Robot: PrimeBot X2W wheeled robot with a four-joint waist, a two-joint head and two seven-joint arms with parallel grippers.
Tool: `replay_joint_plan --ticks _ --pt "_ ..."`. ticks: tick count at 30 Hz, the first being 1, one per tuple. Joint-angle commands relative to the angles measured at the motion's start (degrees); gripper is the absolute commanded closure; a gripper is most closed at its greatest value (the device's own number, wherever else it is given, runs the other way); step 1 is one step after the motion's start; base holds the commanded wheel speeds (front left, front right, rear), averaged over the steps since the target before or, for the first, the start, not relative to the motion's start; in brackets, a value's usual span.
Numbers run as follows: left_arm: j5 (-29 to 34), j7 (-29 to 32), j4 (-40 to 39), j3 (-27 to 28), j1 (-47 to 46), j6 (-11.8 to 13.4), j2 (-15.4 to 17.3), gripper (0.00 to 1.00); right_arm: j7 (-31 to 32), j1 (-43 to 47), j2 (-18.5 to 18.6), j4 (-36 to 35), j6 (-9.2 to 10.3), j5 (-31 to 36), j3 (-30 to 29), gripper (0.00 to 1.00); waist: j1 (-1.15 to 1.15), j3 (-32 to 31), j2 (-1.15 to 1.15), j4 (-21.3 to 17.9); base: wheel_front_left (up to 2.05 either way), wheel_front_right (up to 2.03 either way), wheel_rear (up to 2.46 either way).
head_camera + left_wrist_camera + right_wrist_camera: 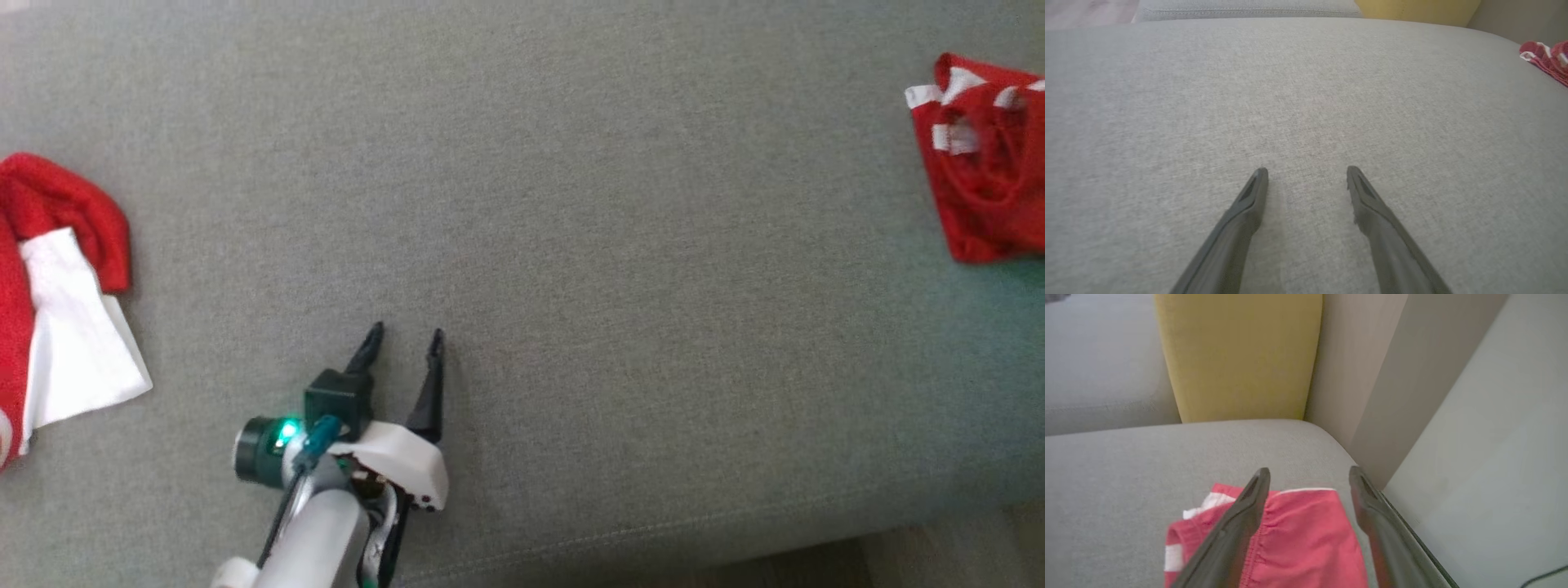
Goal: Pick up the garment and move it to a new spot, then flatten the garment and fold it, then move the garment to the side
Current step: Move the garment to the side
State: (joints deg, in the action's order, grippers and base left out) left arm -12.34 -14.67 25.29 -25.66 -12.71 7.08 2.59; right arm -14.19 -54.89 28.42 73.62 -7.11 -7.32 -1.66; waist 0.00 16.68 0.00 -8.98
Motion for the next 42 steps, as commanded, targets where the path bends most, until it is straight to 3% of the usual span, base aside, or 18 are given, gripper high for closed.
replay_joint_plan --ticks 1,3,10,20,28,42 --pt "-0.12 -0.33 -1.65 2.78 0.45 0.62 0.29 0.00 -0.76 -0.83 -1.68 -5.71 -0.37 1.44 -0.29 0.00 0.00 -0.98 0.00 -0.01 0.00 0.00 0.00" --pt "-0.15 -0.33 -1.92 3.28 0.70 0.80 0.29 0.00 -0.77 -0.07 -2.95 -8.29 -0.37 1.75 -0.82 0.00 0.00 -1.23 0.00 0.06 0.00 0.00 0.00" --pt "0.38 -0.33 -3.45 5.83 2.09 0.65 0.29 0.00 -0.80 9.25 -13.47 -24.04 -0.37 2.64 -0.85 0.00 0.00 -4.62 0.00 2.49 0.00 0.00 0.00" --pt "-1.35 -0.33 -4.97 8.85 4.21 1.49 0.29 0.00 -0.80 25.53 -23.27 -34.01 -0.37 0.14 2.49 0.00 0.00 -8.93 0.00 7.46 0.00 0.00 0.00" --pt "-0.95 -0.33 -5.76 11.96 5.85 2.44 0.29 0.00 -0.80 33.19 -25.24 -36.27 -0.37 0.63 2.55 0.00 0.00 -11.75 0.00 9.32 0.00 0.00 0.00" --pt "-0.41 -0.33 -6.73 15.54 8.46 3.30 0.29 0.00 -0.81 38.73 -25.53 -42.19 -0.37 -0.75 4.54 0.00 0.00 -15.85 0.00 8.08 0.00 0.00 0.00"
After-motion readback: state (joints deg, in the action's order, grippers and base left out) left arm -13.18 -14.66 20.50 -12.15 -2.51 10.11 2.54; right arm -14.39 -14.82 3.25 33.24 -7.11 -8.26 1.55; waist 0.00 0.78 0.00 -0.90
